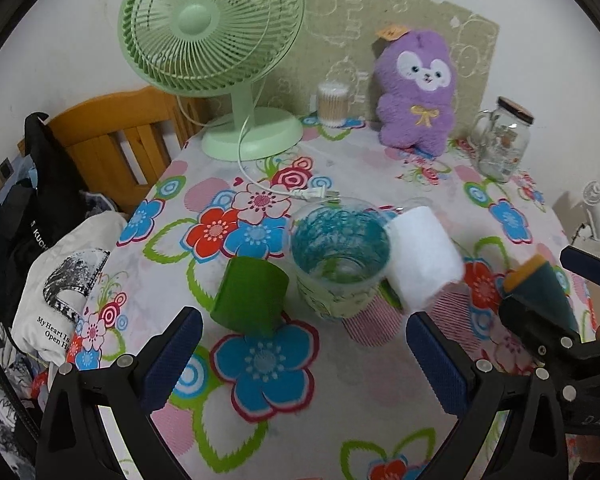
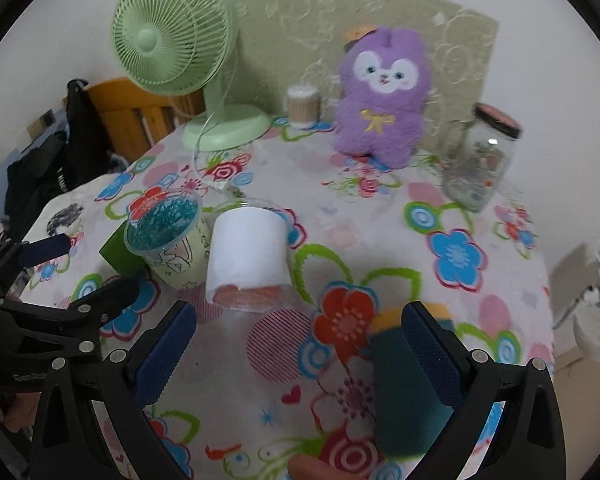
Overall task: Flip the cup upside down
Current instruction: 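Close the right tool around the white paper cup's body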
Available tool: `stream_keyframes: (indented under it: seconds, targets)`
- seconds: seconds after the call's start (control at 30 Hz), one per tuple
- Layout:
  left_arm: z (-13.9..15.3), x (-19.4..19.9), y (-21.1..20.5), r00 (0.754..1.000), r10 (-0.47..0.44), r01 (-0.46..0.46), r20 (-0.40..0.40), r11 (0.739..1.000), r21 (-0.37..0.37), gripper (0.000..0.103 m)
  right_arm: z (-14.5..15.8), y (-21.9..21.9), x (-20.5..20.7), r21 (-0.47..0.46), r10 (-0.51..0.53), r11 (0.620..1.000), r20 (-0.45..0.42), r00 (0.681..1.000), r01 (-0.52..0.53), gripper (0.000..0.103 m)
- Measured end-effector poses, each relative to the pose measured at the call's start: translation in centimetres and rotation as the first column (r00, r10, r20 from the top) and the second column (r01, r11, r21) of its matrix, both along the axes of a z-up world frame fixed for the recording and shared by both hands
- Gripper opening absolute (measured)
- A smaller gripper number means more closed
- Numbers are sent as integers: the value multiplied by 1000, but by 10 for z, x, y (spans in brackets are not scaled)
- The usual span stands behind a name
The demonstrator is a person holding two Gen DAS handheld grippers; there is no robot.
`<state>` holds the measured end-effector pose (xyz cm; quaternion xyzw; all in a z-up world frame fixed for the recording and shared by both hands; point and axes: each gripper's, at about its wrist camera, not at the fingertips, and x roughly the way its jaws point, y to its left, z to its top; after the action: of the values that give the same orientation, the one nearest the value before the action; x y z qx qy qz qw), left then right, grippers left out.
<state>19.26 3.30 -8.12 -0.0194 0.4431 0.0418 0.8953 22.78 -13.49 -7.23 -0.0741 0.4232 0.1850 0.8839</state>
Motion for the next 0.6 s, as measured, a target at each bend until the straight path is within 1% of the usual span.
stream_keyframes:
  seconds: [0.17,0.3,0.47,0.6]
  targets:
    - [-10,18,8,999,33,-32,-19,999,29,103,-15,11,26,20,44,999,-61,997,-43,103]
    - [-18,27,13,998,53,-50,-40,997,57,103,-28,20,40,26,77,997,-86,993,-75,103]
    - [-26,31,19,996,68,-62,-65,994,85,102,-41,30,52,34,114,993,-125,986,-110,103]
    - [-28,30,22,996,74,-66,-58,990,127,102,-47,37,61,61,130,991,-171,977,-121,103]
